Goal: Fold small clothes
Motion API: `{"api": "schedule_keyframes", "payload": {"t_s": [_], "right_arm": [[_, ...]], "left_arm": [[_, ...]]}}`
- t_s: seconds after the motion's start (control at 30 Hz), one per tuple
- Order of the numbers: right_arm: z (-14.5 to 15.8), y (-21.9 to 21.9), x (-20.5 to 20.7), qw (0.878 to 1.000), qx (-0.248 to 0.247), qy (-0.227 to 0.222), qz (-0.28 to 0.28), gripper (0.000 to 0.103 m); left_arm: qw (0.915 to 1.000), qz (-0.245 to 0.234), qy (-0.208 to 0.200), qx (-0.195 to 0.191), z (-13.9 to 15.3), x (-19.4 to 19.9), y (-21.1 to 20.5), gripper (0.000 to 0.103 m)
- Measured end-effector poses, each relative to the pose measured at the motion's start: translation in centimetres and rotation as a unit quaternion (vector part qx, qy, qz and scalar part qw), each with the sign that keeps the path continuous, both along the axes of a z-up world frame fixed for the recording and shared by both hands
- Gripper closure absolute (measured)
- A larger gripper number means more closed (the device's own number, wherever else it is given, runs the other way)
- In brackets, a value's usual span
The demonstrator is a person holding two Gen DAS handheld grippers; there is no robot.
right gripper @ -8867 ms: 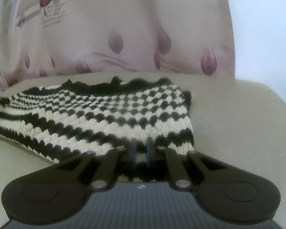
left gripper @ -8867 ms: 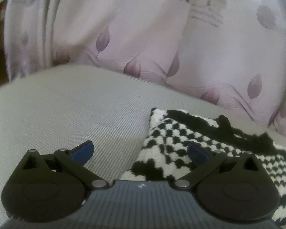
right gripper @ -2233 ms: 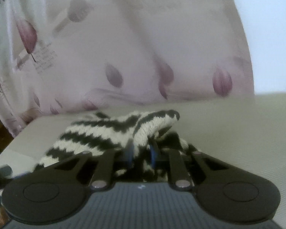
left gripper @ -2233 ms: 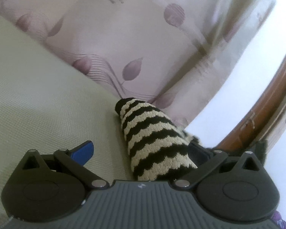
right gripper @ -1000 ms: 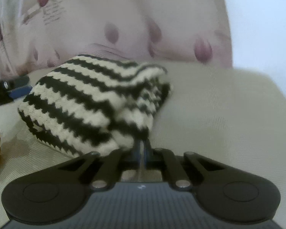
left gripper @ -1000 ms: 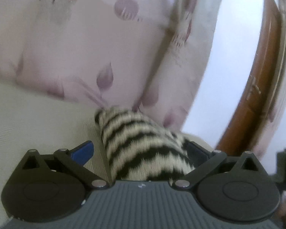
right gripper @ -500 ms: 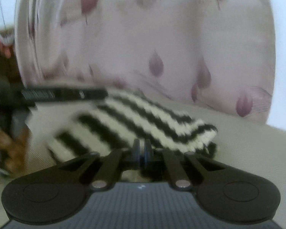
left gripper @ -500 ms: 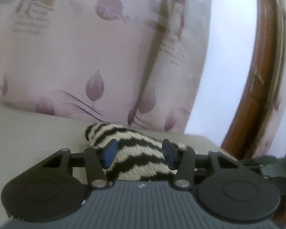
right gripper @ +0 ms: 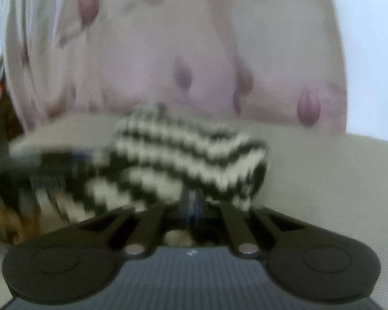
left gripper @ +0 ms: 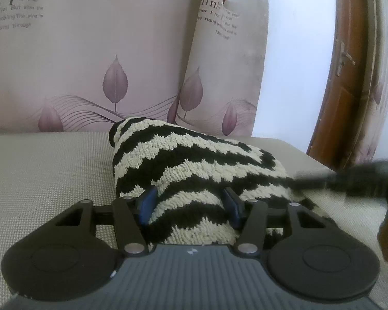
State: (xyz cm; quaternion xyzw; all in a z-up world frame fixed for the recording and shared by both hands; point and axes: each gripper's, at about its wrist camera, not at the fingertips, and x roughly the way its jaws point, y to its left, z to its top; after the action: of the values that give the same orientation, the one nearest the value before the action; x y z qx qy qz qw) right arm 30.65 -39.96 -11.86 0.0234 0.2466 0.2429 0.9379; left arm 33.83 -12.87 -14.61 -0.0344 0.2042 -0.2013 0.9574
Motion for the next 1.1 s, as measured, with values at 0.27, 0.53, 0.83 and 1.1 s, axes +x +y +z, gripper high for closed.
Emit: {"api": "schedule_keyframes", "payload": {"t_s": [0.27,0.53,0.83,1.1], "right_arm": [[1.5,2.6,7.1,0.999,-0.029,-0.012,-0.033,0.098],[-2.4,1.6,8.7,0.997,-0.062,0.004,-0.040,0.097],[1.2,2.8,-1.6,0.994,-0.066,-0.081,-0.038,0.094],[-3.0,3.6,-3.0,0.988,-0.140,-0.046,-0.051,0.095]], "left_arm": [[1.0000,-0.003,-0.003,-0.003,0.0,0.0,0.1,0.043],[0.9999,-0.008,0.001,-0.015,0.1,0.1,0.4,0.038],[1.0000,-0.001,-0.003,0.000,0.1,0.0,0.1,0.030],[0.9995,0.002,-0.012,0.029,0.1,-0.4,-0.7,0.027]]}}
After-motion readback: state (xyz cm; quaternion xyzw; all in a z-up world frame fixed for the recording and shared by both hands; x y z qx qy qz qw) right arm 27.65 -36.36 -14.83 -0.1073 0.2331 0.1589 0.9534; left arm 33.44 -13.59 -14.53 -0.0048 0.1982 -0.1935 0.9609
